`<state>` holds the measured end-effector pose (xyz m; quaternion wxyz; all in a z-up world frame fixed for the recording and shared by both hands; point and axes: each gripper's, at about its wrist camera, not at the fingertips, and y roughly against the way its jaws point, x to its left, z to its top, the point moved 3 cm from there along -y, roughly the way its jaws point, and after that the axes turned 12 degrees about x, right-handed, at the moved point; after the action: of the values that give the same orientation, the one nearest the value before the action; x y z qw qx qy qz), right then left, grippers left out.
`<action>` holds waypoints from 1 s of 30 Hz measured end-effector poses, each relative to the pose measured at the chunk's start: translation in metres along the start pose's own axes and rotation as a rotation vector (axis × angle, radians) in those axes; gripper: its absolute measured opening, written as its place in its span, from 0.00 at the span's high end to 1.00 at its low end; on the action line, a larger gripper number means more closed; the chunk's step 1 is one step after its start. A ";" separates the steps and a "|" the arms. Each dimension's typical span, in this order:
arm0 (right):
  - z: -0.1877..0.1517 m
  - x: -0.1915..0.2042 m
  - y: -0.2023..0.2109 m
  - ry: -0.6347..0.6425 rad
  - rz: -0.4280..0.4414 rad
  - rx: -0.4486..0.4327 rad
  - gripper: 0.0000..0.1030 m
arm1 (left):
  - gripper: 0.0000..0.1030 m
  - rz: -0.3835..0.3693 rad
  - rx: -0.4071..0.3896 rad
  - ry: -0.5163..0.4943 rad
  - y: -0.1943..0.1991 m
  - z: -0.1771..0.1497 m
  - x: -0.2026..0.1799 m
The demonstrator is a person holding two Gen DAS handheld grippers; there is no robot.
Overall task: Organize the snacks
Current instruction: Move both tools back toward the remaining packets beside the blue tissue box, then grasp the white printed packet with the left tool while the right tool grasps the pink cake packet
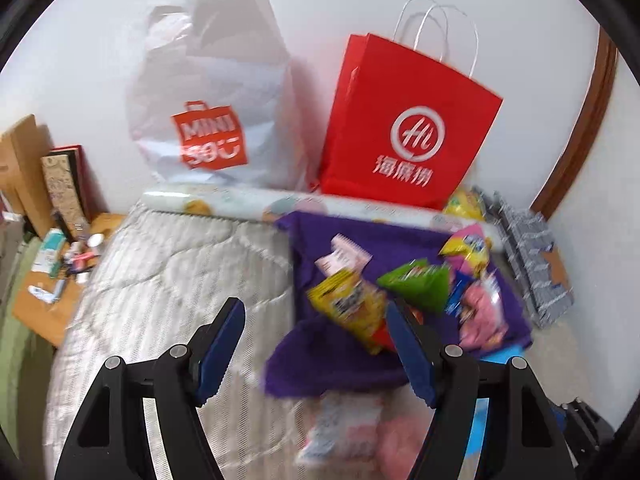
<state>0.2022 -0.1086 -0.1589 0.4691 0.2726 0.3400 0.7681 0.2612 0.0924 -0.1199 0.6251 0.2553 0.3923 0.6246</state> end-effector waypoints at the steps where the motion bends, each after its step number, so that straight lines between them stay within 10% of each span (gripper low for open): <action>1: -0.006 0.009 0.000 0.014 0.006 0.009 0.57 | 0.31 0.014 0.004 -0.010 0.002 -0.005 0.004; 30: -0.057 0.055 -0.022 0.040 -0.011 0.104 1.00 | 0.31 0.101 0.046 -0.060 0.011 -0.071 0.045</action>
<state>0.1493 -0.0672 -0.2063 0.4514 0.2791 0.3902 0.7524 0.1929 0.1258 -0.1588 0.5983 0.3075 0.3742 0.6383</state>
